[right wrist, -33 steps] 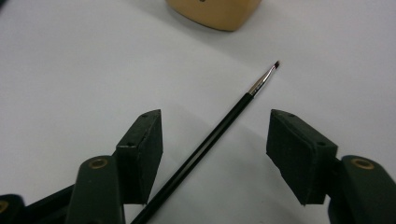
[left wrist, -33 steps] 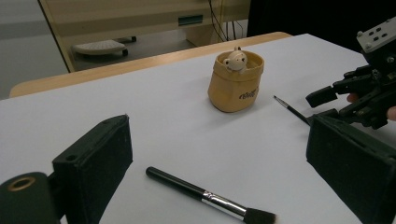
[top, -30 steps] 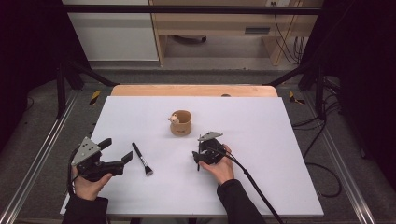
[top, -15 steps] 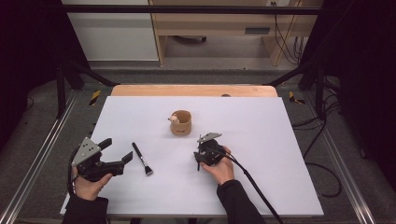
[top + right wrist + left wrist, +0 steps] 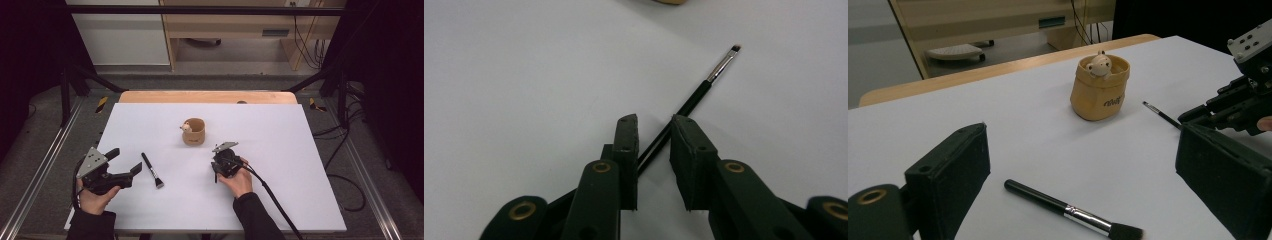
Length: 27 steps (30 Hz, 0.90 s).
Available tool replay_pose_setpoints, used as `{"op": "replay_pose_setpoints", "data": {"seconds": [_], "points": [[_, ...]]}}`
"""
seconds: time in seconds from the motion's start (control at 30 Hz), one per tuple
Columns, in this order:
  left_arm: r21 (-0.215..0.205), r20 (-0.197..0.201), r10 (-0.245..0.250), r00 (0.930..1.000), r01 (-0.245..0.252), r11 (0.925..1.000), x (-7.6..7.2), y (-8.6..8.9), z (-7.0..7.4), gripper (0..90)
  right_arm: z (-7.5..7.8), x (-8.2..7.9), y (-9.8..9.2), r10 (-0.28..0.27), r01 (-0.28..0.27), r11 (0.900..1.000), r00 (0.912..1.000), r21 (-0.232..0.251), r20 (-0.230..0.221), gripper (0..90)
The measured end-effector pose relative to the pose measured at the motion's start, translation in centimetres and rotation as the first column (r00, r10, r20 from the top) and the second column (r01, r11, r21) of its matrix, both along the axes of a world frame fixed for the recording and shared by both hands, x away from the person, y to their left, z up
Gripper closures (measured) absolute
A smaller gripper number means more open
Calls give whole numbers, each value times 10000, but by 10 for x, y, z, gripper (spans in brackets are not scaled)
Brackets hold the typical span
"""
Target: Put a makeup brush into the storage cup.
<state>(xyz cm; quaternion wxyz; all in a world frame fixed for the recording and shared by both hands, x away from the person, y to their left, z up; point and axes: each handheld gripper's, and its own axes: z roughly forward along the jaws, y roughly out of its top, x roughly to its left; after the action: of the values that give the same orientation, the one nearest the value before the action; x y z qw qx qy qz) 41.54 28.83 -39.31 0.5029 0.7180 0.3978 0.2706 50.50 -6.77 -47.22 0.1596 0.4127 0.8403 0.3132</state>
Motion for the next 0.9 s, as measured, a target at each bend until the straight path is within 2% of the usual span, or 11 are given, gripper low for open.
{"op": "replay_pose_setpoints", "data": {"seconds": [0.6,0.83,0.9], "points": [[34,7,-27,10000,27,10000,0,-1,0,66,6,-3,-6,-296,274,9987,9981,-425,-533,809],[38,4,-32,10000,32,10000,0,-1,0,66,7,-4,-10,-243,206,9957,9989,-901,-411,843],[49,0,-39,10000,39,10000,0,-1,0,66,7,-3,-12,-338,297,9967,9980,-760,-529,850]]}}
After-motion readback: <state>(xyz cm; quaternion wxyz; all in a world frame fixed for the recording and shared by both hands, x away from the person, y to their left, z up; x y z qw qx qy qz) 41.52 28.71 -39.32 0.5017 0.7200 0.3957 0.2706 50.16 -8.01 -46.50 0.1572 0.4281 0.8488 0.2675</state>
